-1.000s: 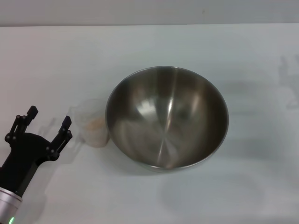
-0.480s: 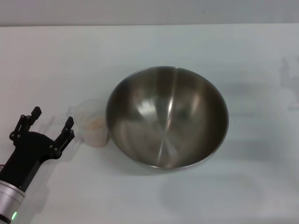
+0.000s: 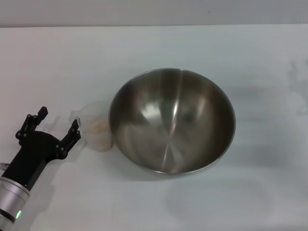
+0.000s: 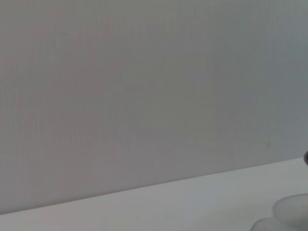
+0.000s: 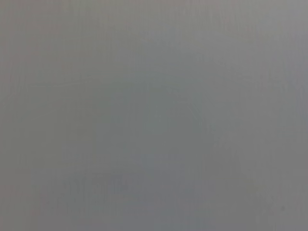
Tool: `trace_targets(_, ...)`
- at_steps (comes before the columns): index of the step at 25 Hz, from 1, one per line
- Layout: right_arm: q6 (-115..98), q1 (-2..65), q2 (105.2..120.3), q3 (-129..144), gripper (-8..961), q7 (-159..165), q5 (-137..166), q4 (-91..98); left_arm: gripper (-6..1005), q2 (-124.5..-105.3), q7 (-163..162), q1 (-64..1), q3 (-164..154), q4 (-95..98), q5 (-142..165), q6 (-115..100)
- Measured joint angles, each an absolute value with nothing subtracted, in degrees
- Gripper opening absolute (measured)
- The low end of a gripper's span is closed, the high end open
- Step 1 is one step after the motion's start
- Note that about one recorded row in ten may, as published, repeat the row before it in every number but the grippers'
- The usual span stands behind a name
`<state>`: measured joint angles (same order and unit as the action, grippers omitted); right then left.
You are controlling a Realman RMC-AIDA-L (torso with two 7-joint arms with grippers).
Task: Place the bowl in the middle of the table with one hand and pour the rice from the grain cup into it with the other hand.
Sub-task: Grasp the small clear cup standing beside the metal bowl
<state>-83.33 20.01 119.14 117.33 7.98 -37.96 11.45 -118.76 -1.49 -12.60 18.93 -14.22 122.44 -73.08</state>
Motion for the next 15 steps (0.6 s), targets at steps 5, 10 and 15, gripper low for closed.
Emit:
trace_targets(5, -83.3, 19.9, 119.18, 117.3, 383, 8.0, -38.0, 11.5, 775, -118.82, -1.5, -13.6, 20.2, -13.6, 122.3, -71.9)
trace_targets(10, -83.3, 20.0, 119.18, 117.1, 383, 8.0, -38.0, 11.5, 774, -118.83, -1.5, -14.6, 21.0, -13.4, 122.3, -70.4)
trace_targets(15, -83.3, 20.1, 119.15, 117.1, 383, 8.0, -38.0, 11.5, 773, -118.83, -1.5, -15.3, 21.1, -13.4, 122.3, -69.5)
